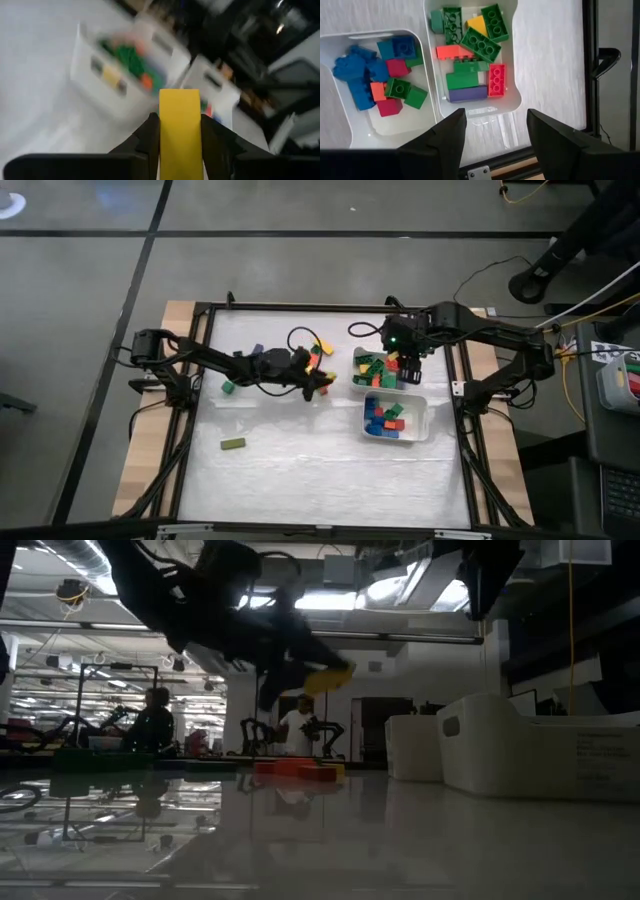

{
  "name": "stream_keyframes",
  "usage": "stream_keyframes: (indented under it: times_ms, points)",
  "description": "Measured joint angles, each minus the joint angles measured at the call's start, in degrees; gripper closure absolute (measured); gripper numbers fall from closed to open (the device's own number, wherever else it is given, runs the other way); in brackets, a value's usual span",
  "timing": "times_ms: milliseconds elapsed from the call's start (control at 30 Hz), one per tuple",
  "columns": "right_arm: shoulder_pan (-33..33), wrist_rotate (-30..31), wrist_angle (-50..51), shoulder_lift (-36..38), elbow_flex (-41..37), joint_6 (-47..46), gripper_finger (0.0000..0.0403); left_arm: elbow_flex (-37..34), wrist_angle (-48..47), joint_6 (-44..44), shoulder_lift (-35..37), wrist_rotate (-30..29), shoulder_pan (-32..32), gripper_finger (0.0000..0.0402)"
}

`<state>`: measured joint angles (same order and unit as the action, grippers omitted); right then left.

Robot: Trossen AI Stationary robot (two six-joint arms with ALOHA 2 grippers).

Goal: Sort blocks by size
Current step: Put the yellow thin rectangle block into the top white bin

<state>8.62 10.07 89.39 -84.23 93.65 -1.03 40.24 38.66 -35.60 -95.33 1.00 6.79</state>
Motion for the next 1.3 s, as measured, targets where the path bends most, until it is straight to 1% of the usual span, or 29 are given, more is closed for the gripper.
stream_keyframes:
  times_ms: [67,133,367,433,533,633,800,1033,1167,1233,1300]
  points:
    - [0.0,0.0,-0.9,0.0,0.0,0.3,0.0191,1.1,4.3,1.6,-1.8,-2.6,0.0,0.0306]
    - [0.0,0.0,-2.5,0.0,0.0,1.3,0.0191,4.0,5.5,4.0,-4.2,-3.9,0.1,0.0301]
    - [0.0,-0.7,-5.4,0.0,0.0,1.7,0.0191,20.3,5.1,17.7,-15.6,-4.0,0.3,0.0291]
    - [0.0,-0.6,-5.3,0.0,0.0,1.5,0.0191,24.0,5.2,21.0,-18.2,-4.1,0.5,0.0290]
    - [0.0,-0.7,-5.3,0.0,0.0,1.5,0.0191,27.5,5.2,23.4,-21.2,-4.2,0.5,0.0290]
    - [0.0,-0.7,-5.4,0.0,0.0,1.4,0.0191,29.3,4.4,24.0,-22.7,-4.2,0.6,0.0289]
    - [0.0,-0.9,-5.7,0.0,0.0,1.3,0.0191,30.6,-1.6,24.0,-22.4,-4.1,1.7,0.0288]
    - [0.0,-6.0,-7.8,0.0,0.0,1.0,0.0191,32.1,-6.4,21.1,-22.3,-4.2,3.9,0.0288]
    - [0.0,-6.7,-8.5,0.0,0.0,0.9,0.0191,32.2,-6.2,19.5,-22.3,-4.2,4.6,0.0288]
    - [0.0,-6.7,-8.5,0.0,0.0,0.9,0.0191,32.2,-6.4,20.9,-22.3,-4.2,4.7,0.0288]
    - [0.0,-6.7,-8.5,0.0,0.0,0.9,0.0191,32.2,-7.2,24.1,-22.3,-4.2,4.6,0.0288]
